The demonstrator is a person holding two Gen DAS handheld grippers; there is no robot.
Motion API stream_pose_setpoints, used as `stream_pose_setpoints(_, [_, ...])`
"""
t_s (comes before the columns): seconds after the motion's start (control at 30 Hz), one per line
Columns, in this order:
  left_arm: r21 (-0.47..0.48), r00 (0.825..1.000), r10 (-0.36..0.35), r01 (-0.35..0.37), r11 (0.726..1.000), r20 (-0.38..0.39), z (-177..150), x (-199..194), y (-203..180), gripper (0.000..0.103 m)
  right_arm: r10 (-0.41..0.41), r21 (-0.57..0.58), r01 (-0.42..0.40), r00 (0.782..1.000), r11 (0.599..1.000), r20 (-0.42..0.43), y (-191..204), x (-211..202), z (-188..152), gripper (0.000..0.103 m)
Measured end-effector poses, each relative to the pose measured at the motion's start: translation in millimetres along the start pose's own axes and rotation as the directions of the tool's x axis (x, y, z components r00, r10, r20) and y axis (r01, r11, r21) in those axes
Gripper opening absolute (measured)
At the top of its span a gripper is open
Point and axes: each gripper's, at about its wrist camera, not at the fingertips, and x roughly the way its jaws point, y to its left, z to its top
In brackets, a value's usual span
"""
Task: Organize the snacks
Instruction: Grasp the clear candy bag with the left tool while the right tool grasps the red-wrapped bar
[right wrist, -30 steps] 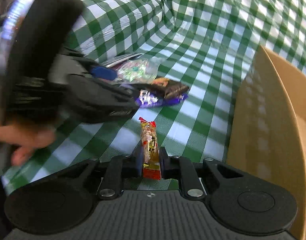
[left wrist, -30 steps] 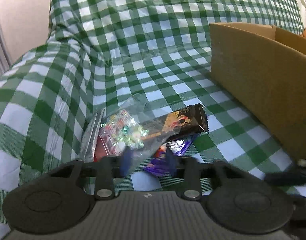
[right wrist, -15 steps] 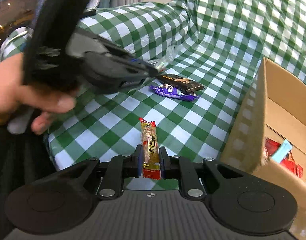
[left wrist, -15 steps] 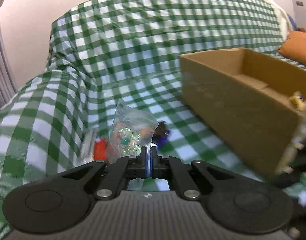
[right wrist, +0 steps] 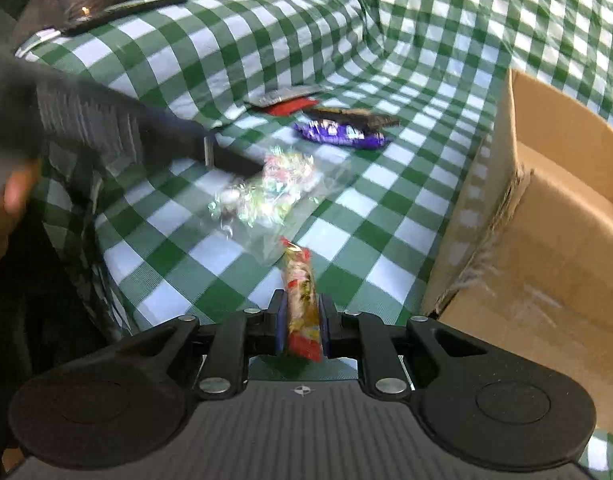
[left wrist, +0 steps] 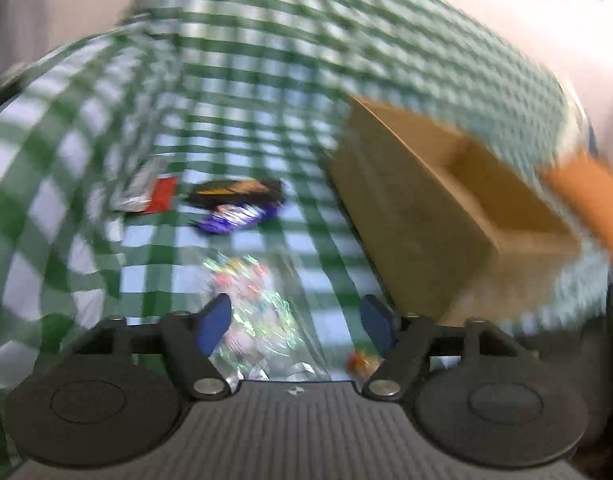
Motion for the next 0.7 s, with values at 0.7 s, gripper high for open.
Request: stream_pose_setpoints(0.7, [-0.016,0.950,0.219,-0.228,0.974,-0.224,2.8,103.6,-13.7,0.103,-0.023,-0.005,0.023,0.999,1.000,-0.033,-4.5,3.7,-6.8,0.018])
